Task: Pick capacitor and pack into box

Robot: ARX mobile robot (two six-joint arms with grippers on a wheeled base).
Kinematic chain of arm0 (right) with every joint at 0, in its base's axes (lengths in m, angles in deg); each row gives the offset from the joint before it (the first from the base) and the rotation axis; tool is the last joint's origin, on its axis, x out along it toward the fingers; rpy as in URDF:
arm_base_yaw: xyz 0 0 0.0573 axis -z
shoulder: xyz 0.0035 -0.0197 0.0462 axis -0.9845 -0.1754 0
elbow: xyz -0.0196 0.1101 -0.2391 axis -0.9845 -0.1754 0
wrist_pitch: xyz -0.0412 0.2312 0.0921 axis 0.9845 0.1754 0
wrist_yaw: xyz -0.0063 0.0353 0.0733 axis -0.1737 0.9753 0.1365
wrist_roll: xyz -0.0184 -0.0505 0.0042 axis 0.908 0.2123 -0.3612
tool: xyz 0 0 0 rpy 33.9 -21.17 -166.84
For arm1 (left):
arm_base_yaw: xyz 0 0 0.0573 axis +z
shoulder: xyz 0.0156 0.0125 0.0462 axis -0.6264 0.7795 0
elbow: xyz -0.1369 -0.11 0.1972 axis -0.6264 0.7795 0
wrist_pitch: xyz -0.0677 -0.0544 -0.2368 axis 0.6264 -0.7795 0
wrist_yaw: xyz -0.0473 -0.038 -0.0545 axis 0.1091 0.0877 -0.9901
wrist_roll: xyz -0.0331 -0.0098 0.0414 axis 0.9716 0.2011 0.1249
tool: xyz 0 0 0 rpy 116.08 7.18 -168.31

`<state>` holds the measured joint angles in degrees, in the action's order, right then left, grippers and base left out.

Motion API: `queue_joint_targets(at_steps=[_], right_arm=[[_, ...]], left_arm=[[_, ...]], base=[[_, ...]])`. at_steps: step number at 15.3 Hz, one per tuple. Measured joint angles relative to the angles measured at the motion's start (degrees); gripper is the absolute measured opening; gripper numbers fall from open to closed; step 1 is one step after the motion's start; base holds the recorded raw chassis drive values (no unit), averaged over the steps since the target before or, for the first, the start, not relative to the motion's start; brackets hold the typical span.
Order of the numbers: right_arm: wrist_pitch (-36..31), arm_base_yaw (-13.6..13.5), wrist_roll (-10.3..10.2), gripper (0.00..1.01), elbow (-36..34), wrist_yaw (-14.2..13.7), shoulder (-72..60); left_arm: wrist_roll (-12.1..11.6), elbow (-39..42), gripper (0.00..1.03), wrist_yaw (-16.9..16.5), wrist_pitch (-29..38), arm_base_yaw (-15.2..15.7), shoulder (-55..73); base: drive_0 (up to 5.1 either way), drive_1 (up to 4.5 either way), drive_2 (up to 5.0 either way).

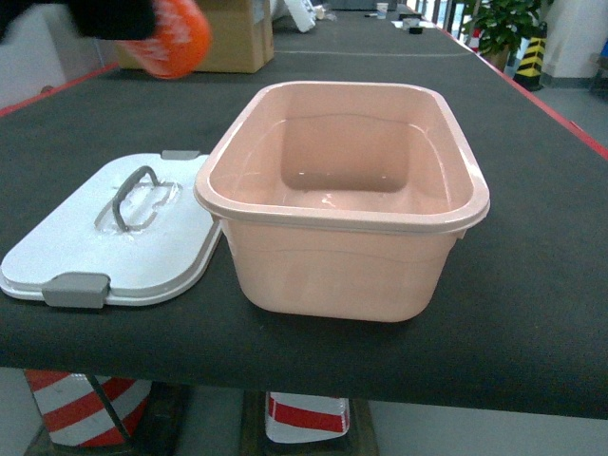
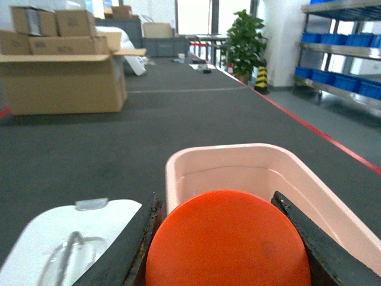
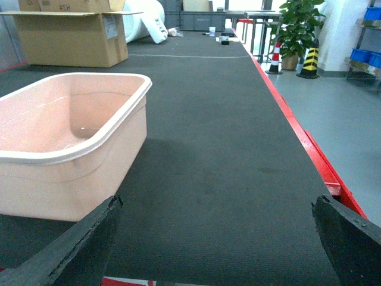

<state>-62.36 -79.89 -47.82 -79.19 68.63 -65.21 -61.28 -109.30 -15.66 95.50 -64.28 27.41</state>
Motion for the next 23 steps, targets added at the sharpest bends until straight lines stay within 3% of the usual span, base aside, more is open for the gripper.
queue_joint_targets(at_steps=[3,5,7,11,12,13,16,20,21,23], right_arm=[[0.0,0.0,0.0,0.98,0.0,0.0,0.0],[0.0,0.0,0.0,0.98,0.0,0.0,0.0],[0.0,0.0,0.0,0.98,0.0,0.0,0.0],[0.0,0.0,0.0,0.98,0.0,0.0,0.0],[0.0,0.0,0.0,0.98,0.0,0.0,0.0],[0.0,0.0,0.0,0.98,0.0,0.0,0.0],[0.0,0.0,0.0,0.98,0.0,0.0,0.0],[0.0,0.0,0.0,0.98,0.0,0.0,0.0],[0.0,0.0,0.0,0.98,0.0,0.0,0.0],[0.0,0.0,0.0,0.98,0.0,0.0,0.0]], left_arm=[[1.1,-19.5,0.44,-0.8,-1.1,-3.0,20.3],[1.0,-26.7,0.44,-1.2,-1.9,-3.6,28.5],[1.1,-28.3,0.56,-0.1,-1.9,-3.6,31.9],[1.1,-28.3,0.93,0.3,-1.4,-3.5,31.8],[1.1,-28.3,1.00,0.4,-1.5,-3.5,31.8],[1.0,-28.2,0.97,0.1,-1.2,-3.5,31.8],[0.5,-18.1,0.98,-1.8,2.6,0.6,24.0],[0.5,-13.7,0.98,-1.8,3.6,4.6,19.2],[0.5,-10.8,0.98,-2.0,4.1,8.6,15.4],[0.6,-4.5,0.98,-5.0,3.8,19.9,10.5]], base=[[0.0,0.00,0.0],[0.0,0.00,0.0],[0.0,0.00,0.0],[0.0,0.00,0.0],[0.0,0.00,0.0],[0.0,0.00,0.0],[0.0,0.00,0.0],[0.0,0.00,0.0],[0.0,0.00,0.0],[0.0,0.00,0.0]])
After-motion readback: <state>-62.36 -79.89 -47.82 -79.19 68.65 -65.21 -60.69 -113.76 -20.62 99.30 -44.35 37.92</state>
